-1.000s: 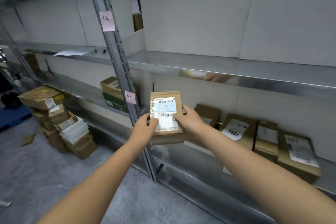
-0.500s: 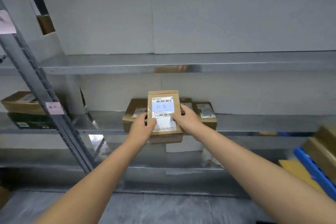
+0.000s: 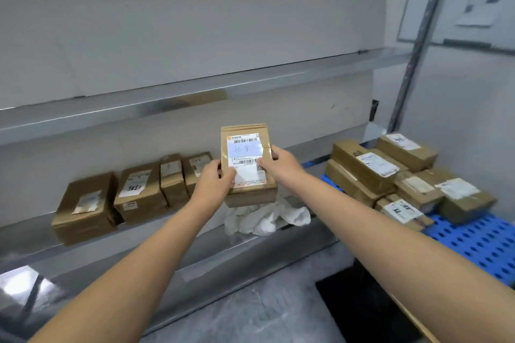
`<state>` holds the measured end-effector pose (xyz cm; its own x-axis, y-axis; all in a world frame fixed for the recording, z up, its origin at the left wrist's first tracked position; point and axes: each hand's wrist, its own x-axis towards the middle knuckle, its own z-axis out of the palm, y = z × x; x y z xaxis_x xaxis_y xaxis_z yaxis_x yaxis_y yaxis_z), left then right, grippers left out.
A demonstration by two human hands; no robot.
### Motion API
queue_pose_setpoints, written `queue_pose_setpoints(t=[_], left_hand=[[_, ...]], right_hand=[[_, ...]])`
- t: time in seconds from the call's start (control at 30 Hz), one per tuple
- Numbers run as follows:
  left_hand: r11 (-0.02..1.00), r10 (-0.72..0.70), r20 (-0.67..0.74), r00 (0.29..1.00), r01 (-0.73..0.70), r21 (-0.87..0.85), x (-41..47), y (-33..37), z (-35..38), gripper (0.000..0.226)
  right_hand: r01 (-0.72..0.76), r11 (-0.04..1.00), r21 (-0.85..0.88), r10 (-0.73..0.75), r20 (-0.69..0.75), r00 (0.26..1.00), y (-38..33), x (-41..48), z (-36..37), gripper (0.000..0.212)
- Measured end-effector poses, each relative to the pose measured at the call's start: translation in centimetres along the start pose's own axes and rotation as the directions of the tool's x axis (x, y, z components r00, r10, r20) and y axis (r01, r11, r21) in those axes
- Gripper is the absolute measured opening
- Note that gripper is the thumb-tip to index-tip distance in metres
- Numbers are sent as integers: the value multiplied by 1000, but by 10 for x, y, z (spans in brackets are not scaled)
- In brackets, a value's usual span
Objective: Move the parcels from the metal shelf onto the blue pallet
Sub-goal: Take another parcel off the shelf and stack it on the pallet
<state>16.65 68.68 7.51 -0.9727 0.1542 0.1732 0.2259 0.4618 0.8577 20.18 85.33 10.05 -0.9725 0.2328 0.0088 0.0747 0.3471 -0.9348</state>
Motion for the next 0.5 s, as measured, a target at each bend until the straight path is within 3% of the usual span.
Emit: queue_pose_setpoints(t=[0.2,0.5], left_hand=[[998,43,180,983,-35,-47,-16,73,132,25],[986,93,306,948,-46,-157,-53,174,316,14]], right_hand=[[-112,994,4,111,-149,983,60,-26,-139,26],[-161,987,-17,150,-278,949,134,-60,-330,28]])
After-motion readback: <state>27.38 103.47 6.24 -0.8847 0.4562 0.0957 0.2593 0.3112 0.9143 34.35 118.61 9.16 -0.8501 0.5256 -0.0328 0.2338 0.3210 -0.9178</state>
